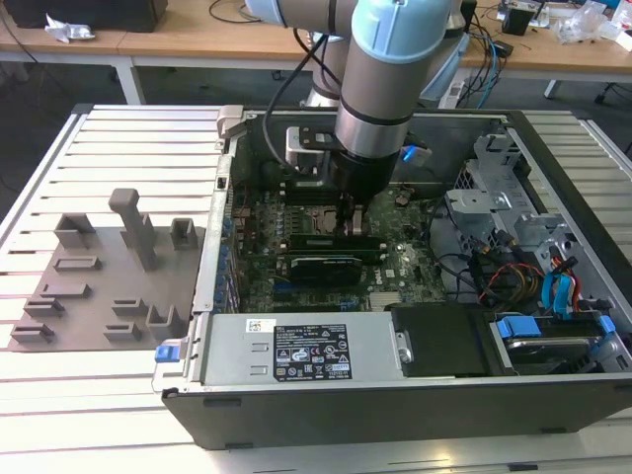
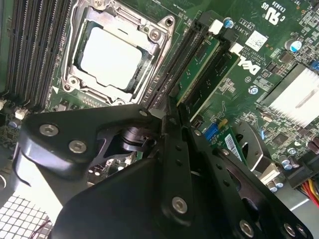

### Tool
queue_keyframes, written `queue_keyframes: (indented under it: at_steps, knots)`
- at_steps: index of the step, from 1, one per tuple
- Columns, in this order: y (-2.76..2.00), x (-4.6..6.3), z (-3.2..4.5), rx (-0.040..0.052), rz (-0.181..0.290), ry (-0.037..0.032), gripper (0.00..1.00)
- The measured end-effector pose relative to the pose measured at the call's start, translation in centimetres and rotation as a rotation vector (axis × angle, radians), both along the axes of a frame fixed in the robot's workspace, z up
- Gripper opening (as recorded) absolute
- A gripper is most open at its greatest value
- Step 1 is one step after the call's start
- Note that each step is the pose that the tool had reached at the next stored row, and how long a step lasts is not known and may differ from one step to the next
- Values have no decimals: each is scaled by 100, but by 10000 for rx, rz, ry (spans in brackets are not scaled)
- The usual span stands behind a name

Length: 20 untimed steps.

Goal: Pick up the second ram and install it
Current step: 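Insert the second ram into the second slot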

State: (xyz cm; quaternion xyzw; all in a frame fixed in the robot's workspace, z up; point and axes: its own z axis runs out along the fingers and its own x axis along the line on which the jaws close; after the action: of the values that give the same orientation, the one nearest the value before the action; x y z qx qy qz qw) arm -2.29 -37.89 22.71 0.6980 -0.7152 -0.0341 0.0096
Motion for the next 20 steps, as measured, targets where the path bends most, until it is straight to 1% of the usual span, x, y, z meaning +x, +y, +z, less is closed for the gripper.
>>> queue_keyframes:
  at_steps: [2,4,6,7,9,12,13,14,15,16,17,18,19,20]
  knots:
    - [0,1,-29,-1,1,-1,13]
    - [0,1,-34,2,56,0,13]
    - [1,0,-37,10,220,-4,13]
    - [1,0,-35,5,235,-2,13]
    - [0,0,-62,0,236,2,13]
    - [0,0,-64,6,236,-1,13]
    - [2,2,-68,20,238,-10,15]
    - [2,2,-67,17,239,-4,15]
    - [1,1,-65,14,239,-2,21]
    - [0,1,-62,11,238,-1,21]
    - [2,1,-3,11,236,-1,21]
    - [18,0,114,10,236,-1,21]
    - [59,0,237,-20,236,0,19]
    - [107,0,372,-100,236,-1,10]
